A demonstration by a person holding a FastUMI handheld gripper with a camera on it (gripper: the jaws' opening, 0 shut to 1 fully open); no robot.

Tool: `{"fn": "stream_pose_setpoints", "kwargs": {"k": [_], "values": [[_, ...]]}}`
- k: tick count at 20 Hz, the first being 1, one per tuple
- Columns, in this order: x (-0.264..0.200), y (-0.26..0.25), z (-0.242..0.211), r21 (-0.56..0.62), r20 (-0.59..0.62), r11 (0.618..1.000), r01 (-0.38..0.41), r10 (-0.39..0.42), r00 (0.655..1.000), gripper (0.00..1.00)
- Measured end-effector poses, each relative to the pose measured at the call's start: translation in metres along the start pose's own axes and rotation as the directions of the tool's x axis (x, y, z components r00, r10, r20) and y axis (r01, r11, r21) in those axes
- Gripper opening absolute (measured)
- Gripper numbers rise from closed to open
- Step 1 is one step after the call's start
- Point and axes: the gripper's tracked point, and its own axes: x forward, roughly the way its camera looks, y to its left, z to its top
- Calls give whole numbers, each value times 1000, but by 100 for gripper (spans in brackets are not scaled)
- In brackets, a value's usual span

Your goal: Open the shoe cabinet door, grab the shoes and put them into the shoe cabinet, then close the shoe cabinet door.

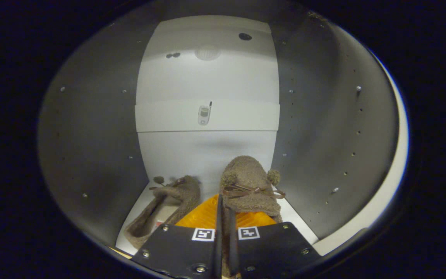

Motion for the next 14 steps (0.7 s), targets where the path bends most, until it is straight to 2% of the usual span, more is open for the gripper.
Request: {"fn": "stream_pose_setpoints", "kwargs": {"k": [7,11,12,14], "values": [[46,-5,-18,24,-77,1000,1,0,997,8],[50,-5,-24,44,-109,999,-3,7,994,8],[50,-4,-26,43,-114,999,-2,7,993,12],[47,-5,-26,42,-121,999,1,4,993,12]]}}
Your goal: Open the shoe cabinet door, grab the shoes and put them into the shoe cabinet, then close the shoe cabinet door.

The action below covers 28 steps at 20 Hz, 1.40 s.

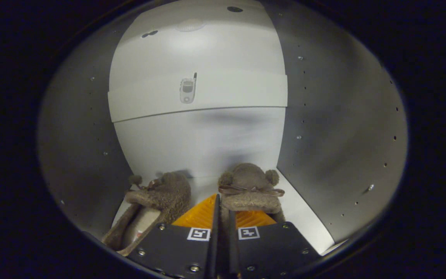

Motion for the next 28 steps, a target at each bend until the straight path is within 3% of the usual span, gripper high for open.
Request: {"fn": "stream_pose_setpoints", "kwargs": {"k": [4,8,18,28], "values": [[-8,-3,-3,-9,-22,1000,14,-14,1000,14],[-21,0,-6,-36,-31,999,13,-14,999,32],[-85,-1,6,-35,34,999,18,-17,999,33],[-214,-19,37,-47,211,999,2,8,977,33]]}}
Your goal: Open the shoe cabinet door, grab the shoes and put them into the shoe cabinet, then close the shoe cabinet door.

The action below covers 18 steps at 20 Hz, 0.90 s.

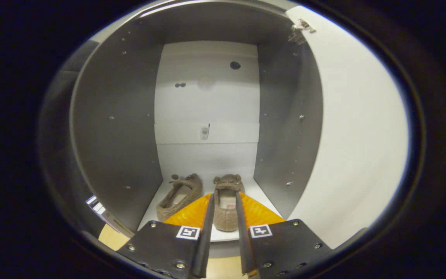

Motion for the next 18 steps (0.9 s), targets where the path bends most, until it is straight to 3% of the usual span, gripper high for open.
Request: {"fn": "stream_pose_setpoints", "kwargs": {"k": [18], "values": [[-216,-67,39,58,171,992,-108,97,981,34]]}}
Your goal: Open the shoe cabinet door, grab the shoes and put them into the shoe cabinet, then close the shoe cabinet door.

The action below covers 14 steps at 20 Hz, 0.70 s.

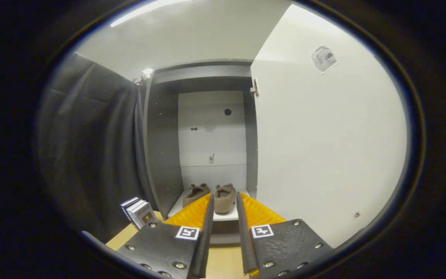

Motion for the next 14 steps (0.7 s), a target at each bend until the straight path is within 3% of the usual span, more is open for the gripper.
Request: {"fn": "stream_pose_setpoints", "kwargs": {"k": [7,14], "values": [[-78,-32,23,-5,51,1000,-26,26,998,34],[-134,-90,49,5,101,999,49,-49,994,34]]}}
